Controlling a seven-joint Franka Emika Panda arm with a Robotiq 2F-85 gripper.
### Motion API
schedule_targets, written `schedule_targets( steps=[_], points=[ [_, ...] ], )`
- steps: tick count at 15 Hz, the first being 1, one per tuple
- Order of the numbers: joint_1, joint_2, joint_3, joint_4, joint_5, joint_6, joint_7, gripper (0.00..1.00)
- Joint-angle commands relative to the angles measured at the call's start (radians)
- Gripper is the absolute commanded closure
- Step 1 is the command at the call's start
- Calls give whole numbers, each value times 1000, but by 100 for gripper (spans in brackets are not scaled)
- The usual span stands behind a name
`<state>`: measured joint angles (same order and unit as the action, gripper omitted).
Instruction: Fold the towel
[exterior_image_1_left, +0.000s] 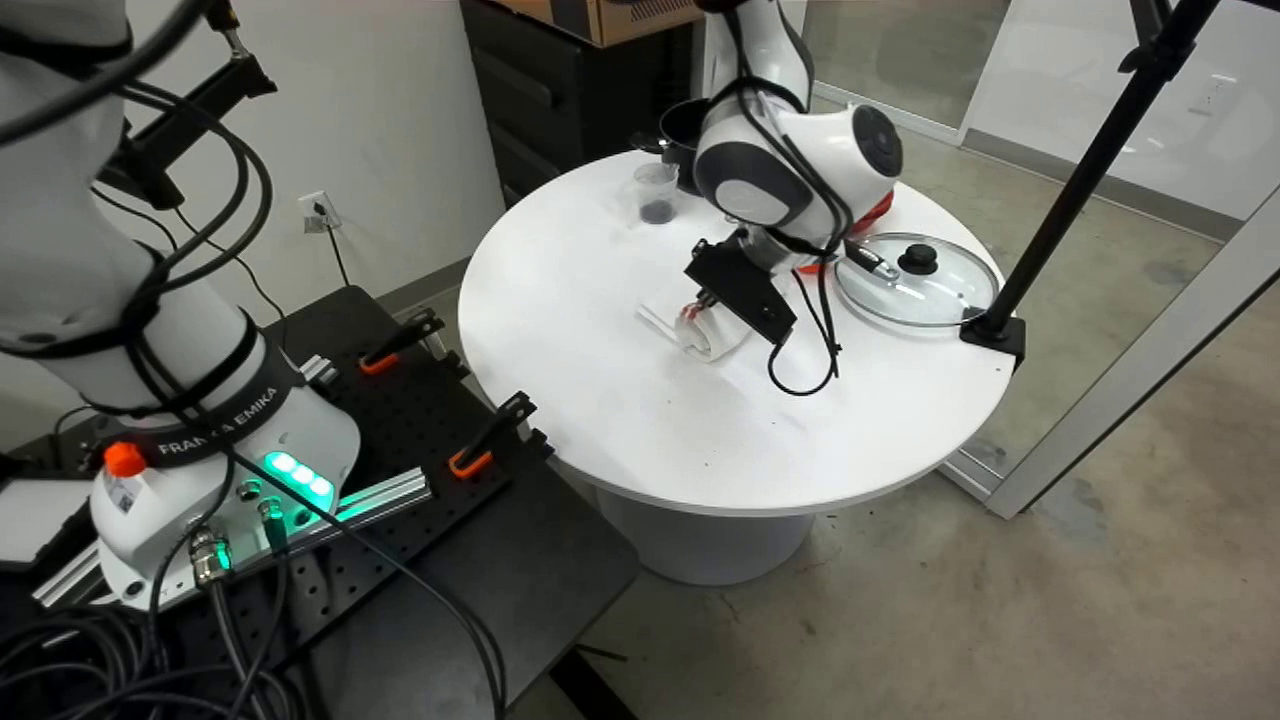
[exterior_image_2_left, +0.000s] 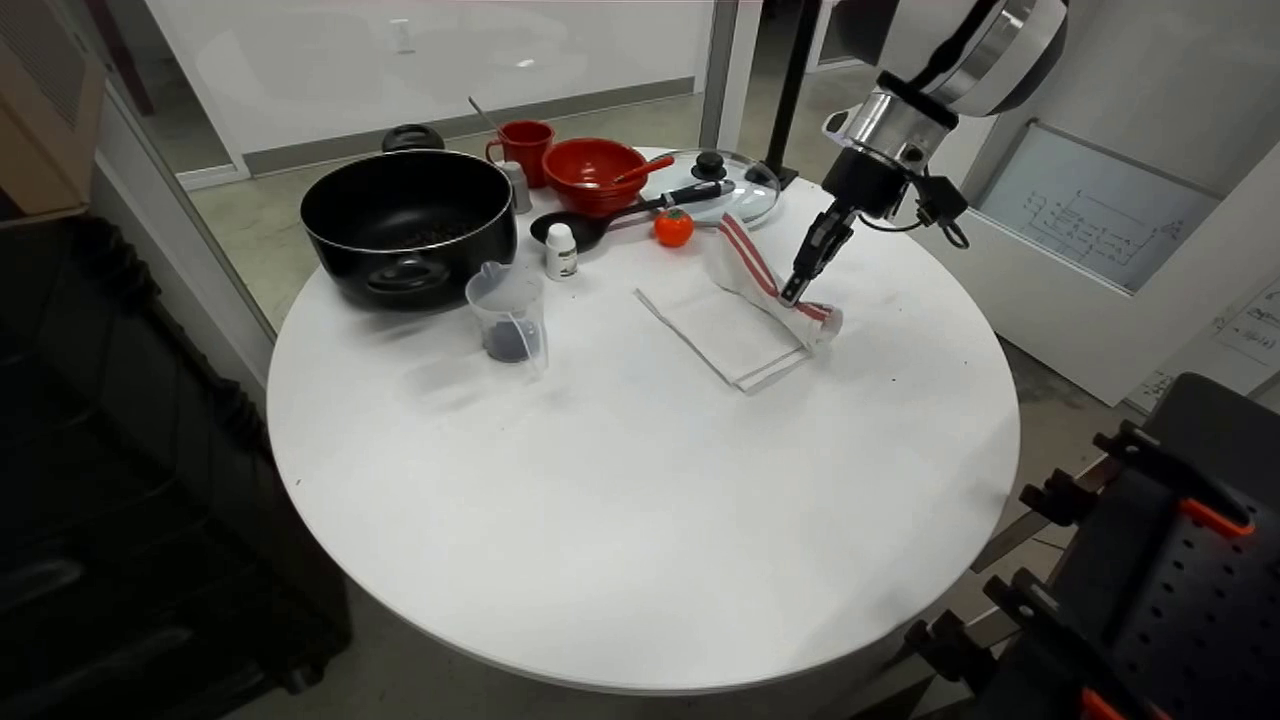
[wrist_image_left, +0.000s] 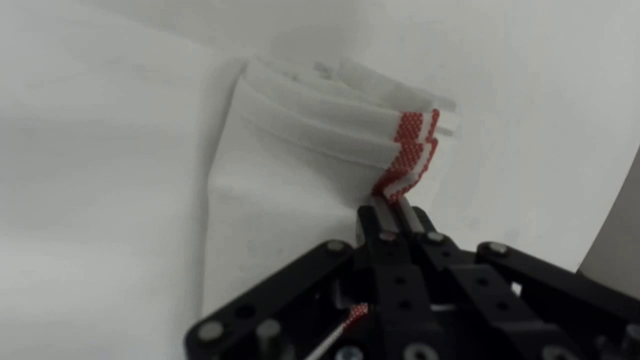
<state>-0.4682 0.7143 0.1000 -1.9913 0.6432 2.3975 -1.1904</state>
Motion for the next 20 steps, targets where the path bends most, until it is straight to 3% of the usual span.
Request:
schedule_targets(
  steps=[1, 2, 6, 12, 17, 20],
  points=[
    [89, -112, 13, -190, -9, 154, -50, 72],
    [112, -120, 17, -219, -14, 190, -41, 71],
    [159, -129, 28, -291, -38, 300, -8, 42],
    [129, -124, 42, -304, -87, 327, 31, 0],
    [22, -171, 98, -288, -31, 270, -13, 0],
    [-27, -176, 78, -225, -30, 89, -4, 0]
  ],
)
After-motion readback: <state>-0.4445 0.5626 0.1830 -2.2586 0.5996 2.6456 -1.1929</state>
